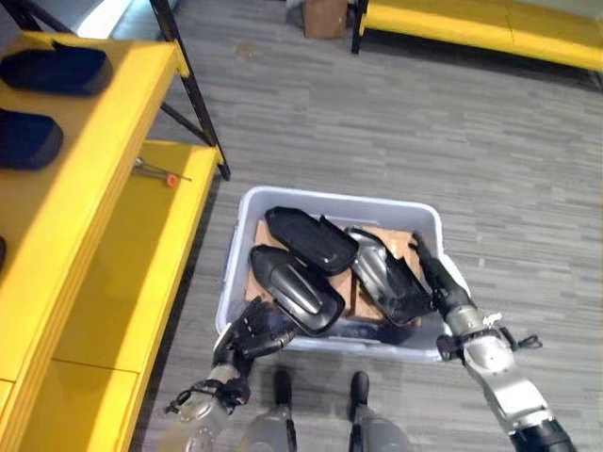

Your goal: Move parts from the plastic box to the shelf.

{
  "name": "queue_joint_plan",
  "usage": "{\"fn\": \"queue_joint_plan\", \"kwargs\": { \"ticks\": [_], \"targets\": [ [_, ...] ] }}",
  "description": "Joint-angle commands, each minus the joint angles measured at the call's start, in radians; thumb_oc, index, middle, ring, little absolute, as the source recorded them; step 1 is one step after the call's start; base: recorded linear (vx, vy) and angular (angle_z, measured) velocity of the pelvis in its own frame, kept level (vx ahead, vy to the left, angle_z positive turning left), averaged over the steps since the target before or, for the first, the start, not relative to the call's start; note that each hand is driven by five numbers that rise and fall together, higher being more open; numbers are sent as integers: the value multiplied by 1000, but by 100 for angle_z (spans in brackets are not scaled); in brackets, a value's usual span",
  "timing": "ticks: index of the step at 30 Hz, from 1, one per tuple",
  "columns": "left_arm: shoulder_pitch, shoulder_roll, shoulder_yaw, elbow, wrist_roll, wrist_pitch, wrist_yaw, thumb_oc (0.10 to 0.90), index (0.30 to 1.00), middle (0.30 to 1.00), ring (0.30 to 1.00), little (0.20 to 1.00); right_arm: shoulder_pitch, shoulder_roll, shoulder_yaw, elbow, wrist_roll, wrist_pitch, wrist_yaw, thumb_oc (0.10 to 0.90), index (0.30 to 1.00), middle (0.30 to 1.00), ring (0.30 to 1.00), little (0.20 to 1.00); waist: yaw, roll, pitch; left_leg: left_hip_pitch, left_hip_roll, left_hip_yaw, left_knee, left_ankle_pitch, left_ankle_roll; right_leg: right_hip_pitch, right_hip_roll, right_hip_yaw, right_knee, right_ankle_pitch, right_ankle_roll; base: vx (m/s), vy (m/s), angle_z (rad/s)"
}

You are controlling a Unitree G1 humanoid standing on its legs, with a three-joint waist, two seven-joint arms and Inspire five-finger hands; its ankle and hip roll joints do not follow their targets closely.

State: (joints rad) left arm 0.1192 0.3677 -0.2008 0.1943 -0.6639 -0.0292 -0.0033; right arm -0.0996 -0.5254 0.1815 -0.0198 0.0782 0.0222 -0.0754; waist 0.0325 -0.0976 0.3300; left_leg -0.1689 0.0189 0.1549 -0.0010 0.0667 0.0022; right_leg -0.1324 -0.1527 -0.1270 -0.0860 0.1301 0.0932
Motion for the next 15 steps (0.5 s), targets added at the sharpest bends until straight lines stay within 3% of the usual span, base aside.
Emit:
{"fn": "queue_joint_plan", "kwargs": {
  "ticks": [1, 8, 15],
  "targets": [
    [-40, 16, 22, -118, -42, -92, 2, 900, 1000, 1000, 1000, 1000, -94, -36, -11, -111, -27, -103, -29, 900, 1000, 1000, 1000, 1000, 22, -39, -21, -32, 75, -28, 115, -49, -34, 10, -78, -4, 83, -6, 28, -25, -58, 4],
    [-62, 29, 2, -139, -45, -98, 5, 900, 1000, 1000, 1000, 1000, -225, -143, 59, -112, -114, -93, -12, 900, 1000, 1000, 1000, 1000, 44, -31, 36, -67, 89, -55, 108, -23, -46, -33, -64, -21, 112, -18, 15, -45, -57, 9],
    [-80, 44, -18, -143, -47, -108, -14, 900, 1000, 1000, 1000, 1000, -272, -353, 124, -139, -271, -104, 82, 900, 1000, 1000, 1000, 1000, 52, -20, 91, -103, 102, -80, 92, 7, -60, -72, -51, -40, 126, -26, 5, -64, -46, 12]
  ]
}}
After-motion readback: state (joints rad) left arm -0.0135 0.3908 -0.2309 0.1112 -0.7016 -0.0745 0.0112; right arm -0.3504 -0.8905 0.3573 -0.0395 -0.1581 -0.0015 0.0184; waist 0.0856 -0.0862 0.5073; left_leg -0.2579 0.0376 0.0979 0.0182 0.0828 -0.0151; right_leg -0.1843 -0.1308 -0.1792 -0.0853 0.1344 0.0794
